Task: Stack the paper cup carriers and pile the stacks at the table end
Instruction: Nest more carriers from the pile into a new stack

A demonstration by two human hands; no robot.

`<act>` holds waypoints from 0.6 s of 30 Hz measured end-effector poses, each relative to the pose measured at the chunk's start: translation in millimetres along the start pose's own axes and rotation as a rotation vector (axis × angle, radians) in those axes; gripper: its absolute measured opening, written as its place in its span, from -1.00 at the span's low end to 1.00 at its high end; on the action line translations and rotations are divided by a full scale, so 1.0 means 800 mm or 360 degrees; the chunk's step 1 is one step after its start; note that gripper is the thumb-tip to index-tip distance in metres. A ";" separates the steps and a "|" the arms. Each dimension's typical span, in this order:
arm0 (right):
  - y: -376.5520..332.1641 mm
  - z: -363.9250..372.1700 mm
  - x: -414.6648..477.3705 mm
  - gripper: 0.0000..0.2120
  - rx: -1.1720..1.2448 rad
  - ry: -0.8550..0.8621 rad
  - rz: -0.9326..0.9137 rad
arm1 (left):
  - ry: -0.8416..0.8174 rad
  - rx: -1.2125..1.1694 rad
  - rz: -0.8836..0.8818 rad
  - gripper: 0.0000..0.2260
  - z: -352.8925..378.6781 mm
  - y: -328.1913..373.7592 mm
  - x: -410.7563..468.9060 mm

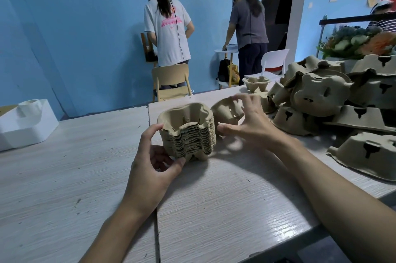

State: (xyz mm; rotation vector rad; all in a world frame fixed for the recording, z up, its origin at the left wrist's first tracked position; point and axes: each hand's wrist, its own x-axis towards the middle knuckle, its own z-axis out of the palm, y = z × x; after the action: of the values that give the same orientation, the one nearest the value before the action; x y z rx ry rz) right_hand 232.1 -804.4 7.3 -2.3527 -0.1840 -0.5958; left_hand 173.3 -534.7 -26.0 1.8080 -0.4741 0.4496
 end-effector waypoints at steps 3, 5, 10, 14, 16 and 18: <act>-0.007 0.000 0.000 -0.22 0.0113 0.0096 -0.0012 | 0.0008 -0.0001 0.0000 -0.31 0.000 -0.002 0.000; -0.006 0.002 0.002 -0.23 0.0041 0.0008 -0.0032 | 0.0010 0.0005 -0.0004 -0.30 0.000 -0.003 0.001; -0.005 0.003 0.004 -0.41 -0.0006 0.0159 -0.0022 | 0.0012 0.0019 0.0004 -0.30 0.000 -0.004 0.001; -0.018 -0.012 0.008 -0.49 0.0355 0.0665 0.0005 | 0.0007 0.0026 -0.0001 -0.30 0.000 -0.004 0.001; -0.034 -0.019 0.006 -0.53 0.0752 0.0762 -0.0072 | 0.0003 0.0028 0.0000 -0.30 0.000 -0.004 0.001; -0.057 -0.020 0.000 -0.54 0.1084 0.0724 -0.0211 | -0.0012 0.0018 -0.0001 -0.30 0.000 -0.003 0.002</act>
State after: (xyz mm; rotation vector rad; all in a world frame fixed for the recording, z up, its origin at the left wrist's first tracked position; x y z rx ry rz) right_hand 213.2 -781.1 44.9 -1.5182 -0.2825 -0.9424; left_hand 175.9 -534.4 -27.5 1.8212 -0.4772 0.4460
